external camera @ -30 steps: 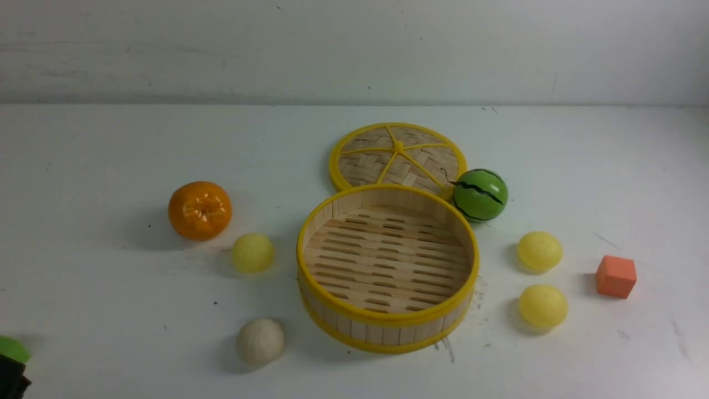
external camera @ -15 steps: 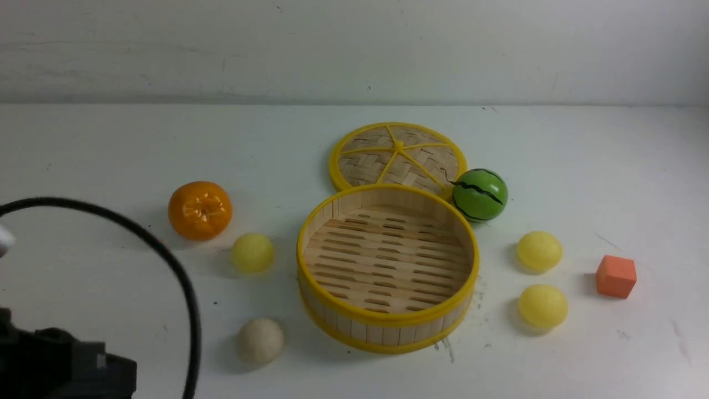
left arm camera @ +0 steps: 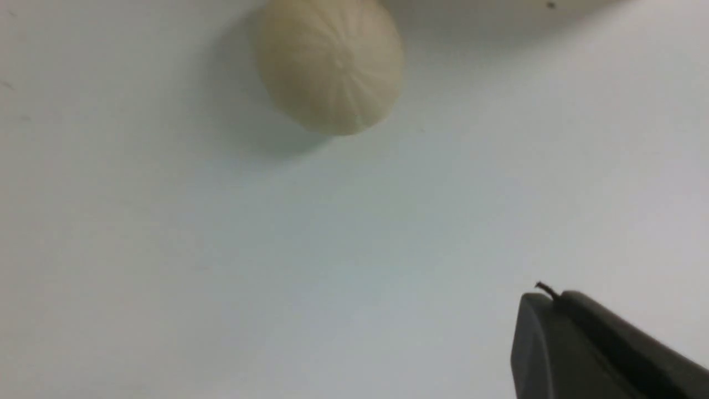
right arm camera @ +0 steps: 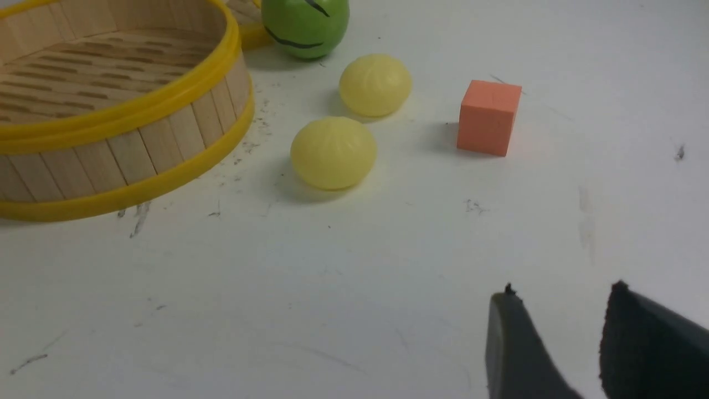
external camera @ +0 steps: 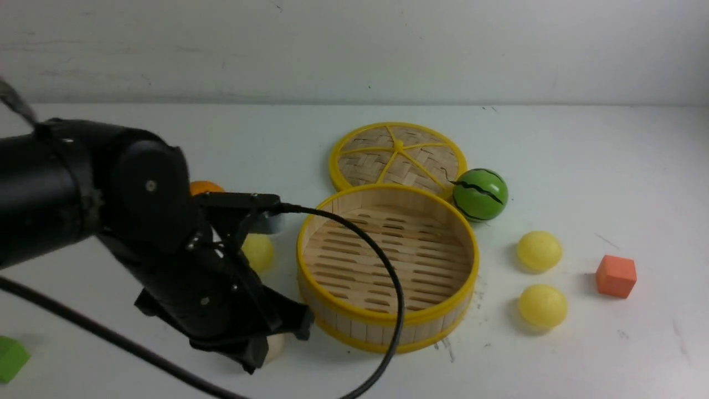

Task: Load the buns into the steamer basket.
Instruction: Use the left arm to grab a steamed stuffed bun

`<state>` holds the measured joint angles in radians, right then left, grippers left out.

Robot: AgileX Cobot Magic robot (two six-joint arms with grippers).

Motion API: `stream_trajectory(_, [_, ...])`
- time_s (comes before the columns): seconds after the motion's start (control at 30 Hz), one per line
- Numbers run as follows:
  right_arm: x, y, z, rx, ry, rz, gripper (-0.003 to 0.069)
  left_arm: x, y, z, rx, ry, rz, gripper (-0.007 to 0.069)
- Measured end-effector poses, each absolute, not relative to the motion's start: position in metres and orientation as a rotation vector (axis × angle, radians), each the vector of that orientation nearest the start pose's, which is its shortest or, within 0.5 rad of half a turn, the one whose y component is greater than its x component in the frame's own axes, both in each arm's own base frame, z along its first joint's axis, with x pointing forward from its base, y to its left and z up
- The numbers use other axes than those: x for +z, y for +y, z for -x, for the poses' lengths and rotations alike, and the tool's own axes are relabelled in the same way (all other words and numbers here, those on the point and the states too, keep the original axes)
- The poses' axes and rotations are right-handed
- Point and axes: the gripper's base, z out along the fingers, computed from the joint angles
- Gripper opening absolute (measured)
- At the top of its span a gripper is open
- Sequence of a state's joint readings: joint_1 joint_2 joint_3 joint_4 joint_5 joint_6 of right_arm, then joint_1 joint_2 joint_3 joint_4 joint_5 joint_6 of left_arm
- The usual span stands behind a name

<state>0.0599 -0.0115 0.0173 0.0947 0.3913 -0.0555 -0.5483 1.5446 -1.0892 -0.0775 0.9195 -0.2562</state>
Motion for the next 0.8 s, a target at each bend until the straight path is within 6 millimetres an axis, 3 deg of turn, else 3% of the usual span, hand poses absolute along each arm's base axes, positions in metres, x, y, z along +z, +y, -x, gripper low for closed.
stream_trajectory(0.13, [0.173,0.006,-0.052,0.097,1.879,0.051,0.0241,0.235,-0.165,-0.277,-0.124,2.882,-0.381,-0.0013])
stream_trajectory(0.33, [0.173,0.006,-0.052,0.097,1.879,0.051,0.0241,0.225,-0.157,-0.304,-0.129,2.877,-0.354,0.0019])
stream_trajectory(0.63, [0.173,0.006,-0.052,0.097,1.879,0.051,0.0241,0.207,-0.157,-0.315,-0.147,2.89,-0.379,0.0151])
stream_trajectory(0.8, [0.173,0.006,-0.052,0.097,1.879,0.051,0.0241,0.197,-0.159,-0.32,-0.143,2.888,-0.387,0.0182])
